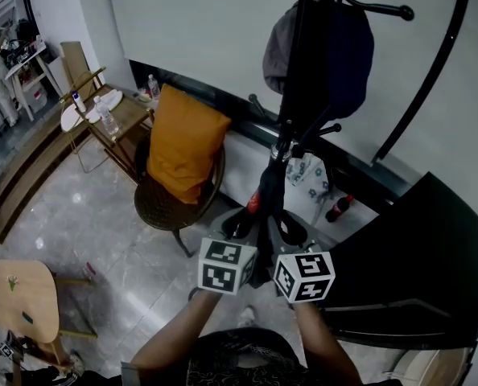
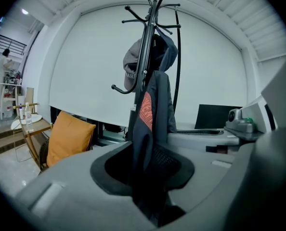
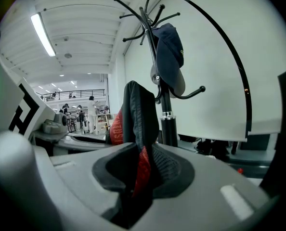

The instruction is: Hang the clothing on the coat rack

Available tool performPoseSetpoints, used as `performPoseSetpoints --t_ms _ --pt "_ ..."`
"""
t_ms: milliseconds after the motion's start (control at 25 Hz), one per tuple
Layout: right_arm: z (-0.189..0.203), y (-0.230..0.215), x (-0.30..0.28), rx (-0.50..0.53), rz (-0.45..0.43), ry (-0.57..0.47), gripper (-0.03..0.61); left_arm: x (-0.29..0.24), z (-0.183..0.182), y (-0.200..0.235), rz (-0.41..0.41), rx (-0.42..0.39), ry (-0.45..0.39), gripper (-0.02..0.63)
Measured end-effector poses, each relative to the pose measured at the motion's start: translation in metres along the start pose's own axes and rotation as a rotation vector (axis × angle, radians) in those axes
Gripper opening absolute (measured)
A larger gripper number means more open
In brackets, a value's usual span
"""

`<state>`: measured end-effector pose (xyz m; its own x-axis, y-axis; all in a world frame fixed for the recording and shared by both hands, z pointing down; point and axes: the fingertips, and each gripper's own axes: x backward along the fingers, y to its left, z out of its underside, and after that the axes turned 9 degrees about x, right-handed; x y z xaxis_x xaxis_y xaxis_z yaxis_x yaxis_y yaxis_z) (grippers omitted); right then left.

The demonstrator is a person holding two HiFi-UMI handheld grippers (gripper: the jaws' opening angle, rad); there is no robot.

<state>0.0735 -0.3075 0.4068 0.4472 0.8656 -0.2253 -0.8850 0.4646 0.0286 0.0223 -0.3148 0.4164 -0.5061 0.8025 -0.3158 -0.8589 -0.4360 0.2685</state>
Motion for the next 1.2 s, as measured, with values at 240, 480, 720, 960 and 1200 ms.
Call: performPoseSetpoints --t_ms 240,480,720,960,1200 --pt "0.0 0.007 0.012 0.003 0.032 0.003 0.084 0.014 0.002 -0.002 0.025 0.0 -0.006 0.089" --pt "-0.001 0.014 0.027 0.009 0.055 -0.003 0.084 0.027 0.001 -0.007 0.045 0.0 -0.021 0.089" --pt "-0.004 0.026 0.046 -0.013 0.074 -0.017 0.084 0.044 0.006 -0.016 0.068 0.002 -0.014 0.089" --pt "-0.005 0.044 0.06 -0.001 0.069 -0.02 0.084 0.063 0.01 -0.029 0.094 0.001 -0.009 0.087" --pt "-0.007 0.054 0.08 -0.012 0.066 -0.02 0.084 0.083 0.009 -0.038 0.086 -0.028 -0.026 0.087"
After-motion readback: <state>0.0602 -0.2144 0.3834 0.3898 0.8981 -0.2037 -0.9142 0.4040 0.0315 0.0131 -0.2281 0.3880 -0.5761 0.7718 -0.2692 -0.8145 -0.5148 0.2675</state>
